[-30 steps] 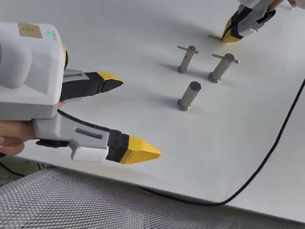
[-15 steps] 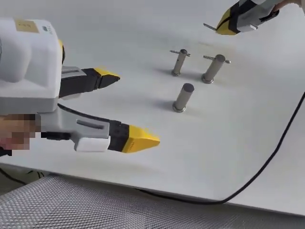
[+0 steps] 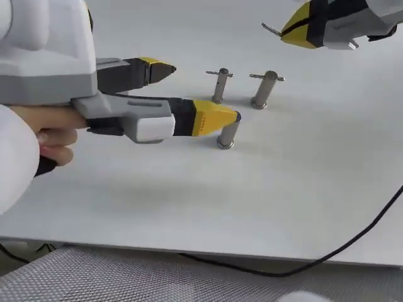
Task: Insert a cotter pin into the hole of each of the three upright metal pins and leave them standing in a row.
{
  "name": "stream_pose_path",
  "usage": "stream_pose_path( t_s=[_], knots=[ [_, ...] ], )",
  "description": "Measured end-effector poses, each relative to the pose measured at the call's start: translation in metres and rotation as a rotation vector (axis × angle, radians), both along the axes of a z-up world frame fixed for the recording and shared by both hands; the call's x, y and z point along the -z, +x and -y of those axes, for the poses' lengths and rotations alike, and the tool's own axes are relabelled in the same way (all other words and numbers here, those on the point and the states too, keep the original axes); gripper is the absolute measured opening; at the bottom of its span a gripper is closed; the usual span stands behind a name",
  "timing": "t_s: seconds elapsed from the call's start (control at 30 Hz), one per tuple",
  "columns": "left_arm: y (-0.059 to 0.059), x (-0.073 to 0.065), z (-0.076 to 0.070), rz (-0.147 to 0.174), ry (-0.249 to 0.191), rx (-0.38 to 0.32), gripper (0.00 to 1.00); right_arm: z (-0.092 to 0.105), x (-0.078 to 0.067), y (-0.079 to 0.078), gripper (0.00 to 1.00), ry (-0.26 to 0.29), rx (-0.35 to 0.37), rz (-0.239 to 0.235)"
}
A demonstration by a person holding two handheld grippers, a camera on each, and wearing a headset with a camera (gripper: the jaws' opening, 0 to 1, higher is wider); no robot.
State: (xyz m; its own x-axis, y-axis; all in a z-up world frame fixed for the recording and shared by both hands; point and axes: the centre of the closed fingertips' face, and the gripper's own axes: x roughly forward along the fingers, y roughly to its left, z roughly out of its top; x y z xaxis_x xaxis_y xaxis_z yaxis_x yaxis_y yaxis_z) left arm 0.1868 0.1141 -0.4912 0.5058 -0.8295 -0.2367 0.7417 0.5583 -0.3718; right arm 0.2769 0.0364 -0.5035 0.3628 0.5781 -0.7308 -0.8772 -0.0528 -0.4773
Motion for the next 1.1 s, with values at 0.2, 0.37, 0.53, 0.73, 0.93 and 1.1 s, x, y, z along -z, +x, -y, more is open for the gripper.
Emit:
stream_pose_path(
  t_s=[0.2,0.37,0.53,0.73,0.93,1.1],
  knots=[
    [0.016,-0.017,0.02,-0.068,-0.13,-0.014,0.61,-0.005,-0.012,-0.035,0.0,0.056,0.004,0.01],
    [0.022,-0.025,0.032,-0.117,-0.179,-0.01,0.53,-0.01,-0.019,-0.054,0.0,0.08,0.001,0.026],
    [0.025,-0.028,0.039,-0.128,-0.146,0.002,0.31,-0.015,-0.021,-0.07,0.0,0.094,-0.005,0.043],
    [0.022,-0.024,0.047,-0.2,-0.166,0.051,0.24,-0.017,-0.02,-0.074,0.0,0.106,-0.003,0.045],
    [0.02,-0.026,0.054,-0.233,-0.212,0.059,0.13,-0.018,-0.025,-0.07,0.0,0.112,-0.002,0.063],
    [0.017,-0.024,0.057,-0.255,-0.218,0.074,0.05,-0.019,-0.028,-0.081,0.0,0.12,-0.001,0.08]
  ],
)
